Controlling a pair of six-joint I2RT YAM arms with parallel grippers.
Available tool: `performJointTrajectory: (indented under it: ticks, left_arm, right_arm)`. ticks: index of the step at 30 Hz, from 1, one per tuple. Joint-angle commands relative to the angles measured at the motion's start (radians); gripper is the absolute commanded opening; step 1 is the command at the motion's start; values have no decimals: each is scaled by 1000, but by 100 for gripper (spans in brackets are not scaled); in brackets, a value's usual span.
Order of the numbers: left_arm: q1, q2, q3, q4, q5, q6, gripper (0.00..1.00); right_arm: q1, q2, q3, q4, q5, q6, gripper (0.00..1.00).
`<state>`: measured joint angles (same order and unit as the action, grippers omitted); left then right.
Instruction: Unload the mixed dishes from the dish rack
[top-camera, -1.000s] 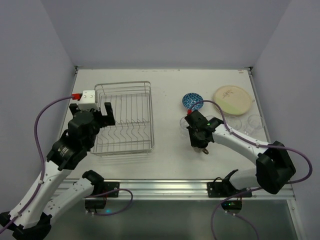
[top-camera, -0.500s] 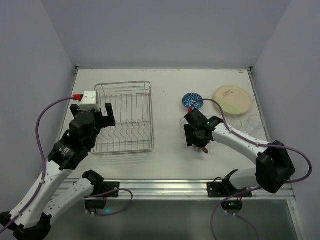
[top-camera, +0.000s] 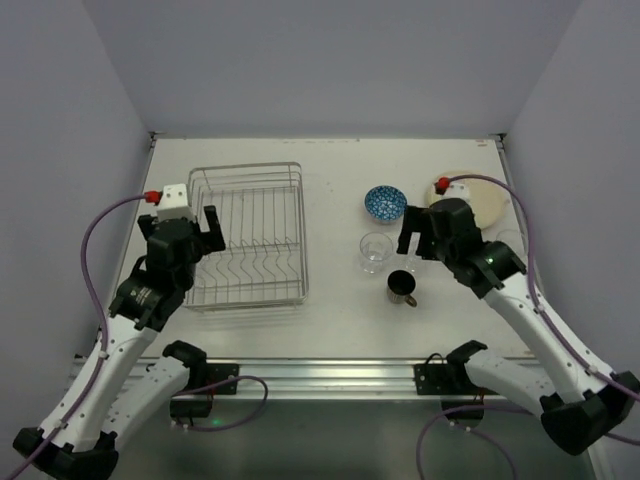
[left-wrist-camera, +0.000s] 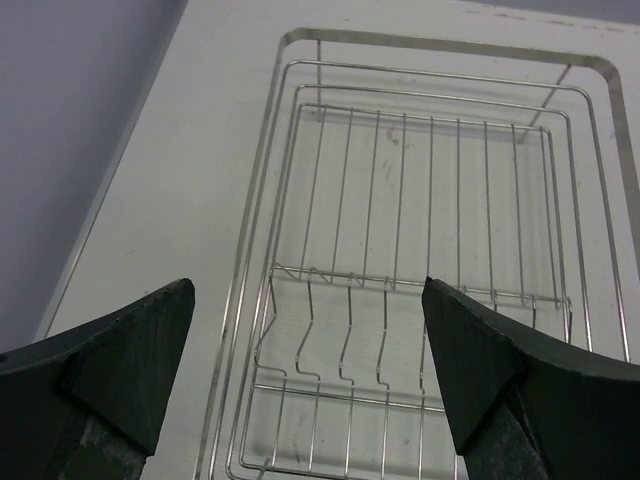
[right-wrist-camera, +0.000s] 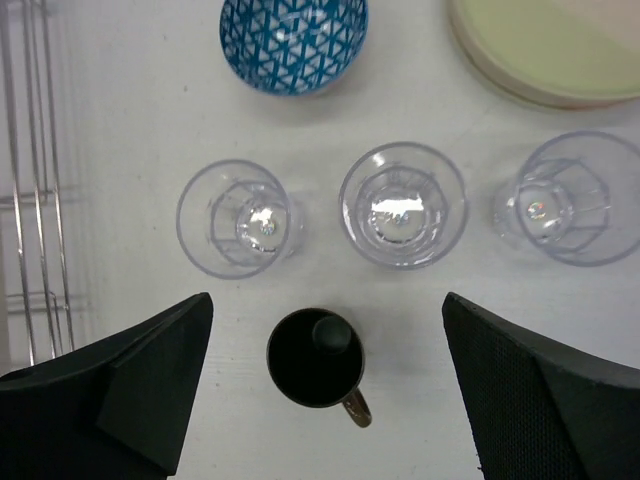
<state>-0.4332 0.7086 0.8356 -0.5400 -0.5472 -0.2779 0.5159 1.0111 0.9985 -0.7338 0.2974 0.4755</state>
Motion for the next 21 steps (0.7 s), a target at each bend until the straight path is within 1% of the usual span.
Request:
performJointTrajectory:
  ticks: [1,3,5,8,12,15,19,21]
  left_arm:
    - [91,-40,26,48,58,-35,100]
    - [91,-46,72,11,15,-41,100]
    - [91,-63,108,-53,-41,-52,100]
    - [91,-106,161,-98,-69,-29,100]
    - [91,-150,226,-147,-73,-3,100]
    - [91,-172,258,-199,-85,11,100]
    - [93,-227,264,-244,-74,23,100]
    - [91,-253,263,-261,-62,31,100]
  right_arm:
    - [-20,-168,52,16,156,-46,99]
    - [-20,-244,64,-18,173,-78,99]
    - [-19,-325,97,-83,230,-77,99]
    - [-20,-407,107,-148,302,-86,99]
    - [-20,-477,100,-222,328,-92,99]
    - [-20,-519,124,-288,335,-83,99]
    - [-20,-562,163,-369,348,-84,99]
    - [-20,-595,173,-375,371,-75,99]
